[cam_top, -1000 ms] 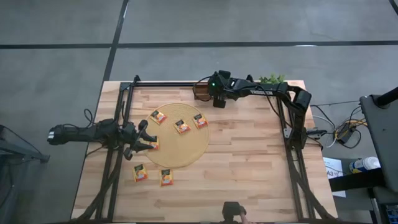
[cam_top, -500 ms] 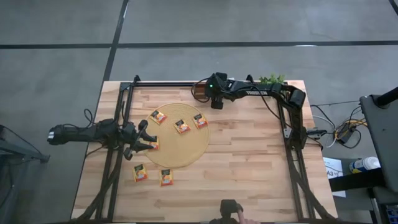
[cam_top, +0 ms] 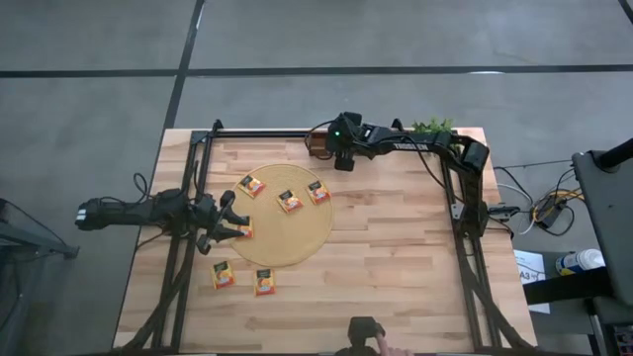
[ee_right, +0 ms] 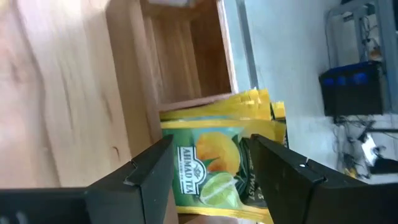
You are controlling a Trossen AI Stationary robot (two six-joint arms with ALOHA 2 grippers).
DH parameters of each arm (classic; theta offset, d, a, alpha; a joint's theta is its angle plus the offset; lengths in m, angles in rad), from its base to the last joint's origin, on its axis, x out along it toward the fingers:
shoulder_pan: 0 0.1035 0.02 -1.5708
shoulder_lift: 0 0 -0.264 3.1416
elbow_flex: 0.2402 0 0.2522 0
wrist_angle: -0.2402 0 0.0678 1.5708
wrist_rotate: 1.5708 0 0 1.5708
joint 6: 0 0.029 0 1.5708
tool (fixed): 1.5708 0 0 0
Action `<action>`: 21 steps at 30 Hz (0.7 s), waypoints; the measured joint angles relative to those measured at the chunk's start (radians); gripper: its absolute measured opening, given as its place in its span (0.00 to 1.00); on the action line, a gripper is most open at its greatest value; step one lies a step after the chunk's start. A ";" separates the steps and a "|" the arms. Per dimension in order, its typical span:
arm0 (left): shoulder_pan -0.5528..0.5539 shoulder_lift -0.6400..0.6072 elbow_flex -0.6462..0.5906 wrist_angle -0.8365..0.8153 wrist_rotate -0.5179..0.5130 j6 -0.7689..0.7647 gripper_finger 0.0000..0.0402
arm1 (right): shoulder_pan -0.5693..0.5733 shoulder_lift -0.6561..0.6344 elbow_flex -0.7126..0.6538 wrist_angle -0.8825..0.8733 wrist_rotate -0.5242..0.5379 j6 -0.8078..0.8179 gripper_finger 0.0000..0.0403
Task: Pick & Place Tea
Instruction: Put the yellow tea bag into the middle section of the wooden organizer
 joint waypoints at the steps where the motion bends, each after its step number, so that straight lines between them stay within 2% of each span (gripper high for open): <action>1: 0.000 0.000 0.000 0.000 0.000 0.000 0.34 | -0.001 -0.005 0.000 0.000 -0.013 0.000 0.51; 21: 0.000 0.000 0.000 0.000 0.000 0.000 0.34 | -0.061 0.023 -0.014 0.066 -0.035 -0.062 0.51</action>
